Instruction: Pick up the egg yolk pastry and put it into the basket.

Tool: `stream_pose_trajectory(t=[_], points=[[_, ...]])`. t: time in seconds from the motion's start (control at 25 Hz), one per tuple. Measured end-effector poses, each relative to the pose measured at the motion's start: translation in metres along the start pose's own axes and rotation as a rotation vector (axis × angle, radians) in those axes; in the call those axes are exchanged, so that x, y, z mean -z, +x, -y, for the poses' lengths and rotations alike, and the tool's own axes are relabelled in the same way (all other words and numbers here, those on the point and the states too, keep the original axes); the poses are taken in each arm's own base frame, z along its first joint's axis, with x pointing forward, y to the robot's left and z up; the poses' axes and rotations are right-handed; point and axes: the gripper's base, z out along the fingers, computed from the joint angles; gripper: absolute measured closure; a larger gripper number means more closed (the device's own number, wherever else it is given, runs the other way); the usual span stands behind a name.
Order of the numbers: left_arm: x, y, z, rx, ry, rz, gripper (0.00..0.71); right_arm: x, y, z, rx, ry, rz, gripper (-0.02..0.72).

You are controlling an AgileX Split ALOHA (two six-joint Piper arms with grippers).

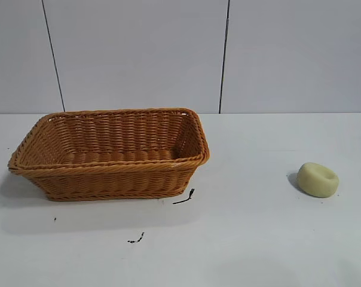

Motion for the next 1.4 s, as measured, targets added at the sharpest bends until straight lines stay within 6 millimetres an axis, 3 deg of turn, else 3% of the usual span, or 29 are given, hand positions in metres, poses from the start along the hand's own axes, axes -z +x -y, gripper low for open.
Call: stream_pose_trajectory(t=[0.52,0.76,1.04,1.4], points=[[0.0,0.0,0.0,0.0,0.0,0.0,0.014,-0.001,0.0,0.0,0.0,-0.001,-0.005,0.066],[0.0,0.0,0.0,0.0,0.0,0.0,0.014,-0.025,-0.022,0.001,-0.003,-0.008,-0.21,0.014],[0.0,0.0,0.0,0.0,0.0,0.0,0.014,-0.091,-0.073,0.004,-0.01,-0.018,-0.506,0.01],[0.0,0.0,0.0,0.0,0.0,0.0,0.014,-0.218,-0.113,0.007,-0.015,-0.025,-0.737,0.01]])
